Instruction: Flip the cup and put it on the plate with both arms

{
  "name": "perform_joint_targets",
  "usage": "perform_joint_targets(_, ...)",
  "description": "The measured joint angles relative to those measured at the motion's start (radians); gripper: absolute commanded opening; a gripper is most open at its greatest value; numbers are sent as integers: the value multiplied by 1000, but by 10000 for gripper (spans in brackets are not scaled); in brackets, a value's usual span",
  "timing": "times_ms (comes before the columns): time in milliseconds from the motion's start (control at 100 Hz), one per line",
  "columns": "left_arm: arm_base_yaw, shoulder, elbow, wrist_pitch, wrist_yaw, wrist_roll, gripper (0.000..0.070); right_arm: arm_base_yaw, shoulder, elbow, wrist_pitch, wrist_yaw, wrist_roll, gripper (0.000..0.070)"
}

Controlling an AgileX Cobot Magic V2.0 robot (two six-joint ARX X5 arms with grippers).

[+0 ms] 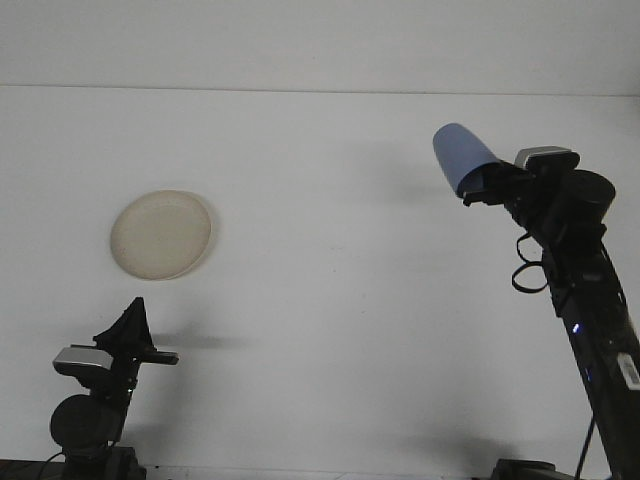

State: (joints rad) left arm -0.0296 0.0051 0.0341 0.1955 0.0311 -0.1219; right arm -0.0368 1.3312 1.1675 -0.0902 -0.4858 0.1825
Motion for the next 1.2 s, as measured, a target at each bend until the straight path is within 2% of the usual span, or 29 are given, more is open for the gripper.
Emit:
perform_joint_targets(110,0,0,0,0,0,0,15,63,-80,6,-203,-71,0,0)
perform_joint_targets(270,0,0,0,0,0,0,14,217,-90,52,-530,-66,-70,0)
perform_joint_targets(350,0,0,0,0,0,0,15,311,-74,80,-689,-23,-125,0)
perform_joint_targets(510,0,0,0,0,0,0,14,507,-13,167,-899,134,-204,0)
perform_joint_targets(810,0,0,0,0,0,0,14,759,208,341,-1139,335,-254,0)
perform_joint_targets(880,0,0,0,0,0,0,14,794,264,372,-1168,360,-258,0)
perform_joint_targets(1120,0,0,0,0,0,0,14,872,418,438,-1183,363,-268,0)
perform_joint_targets(1200,0,0,0,0,0,0,14,888,460,446,-1190,386,-270,0)
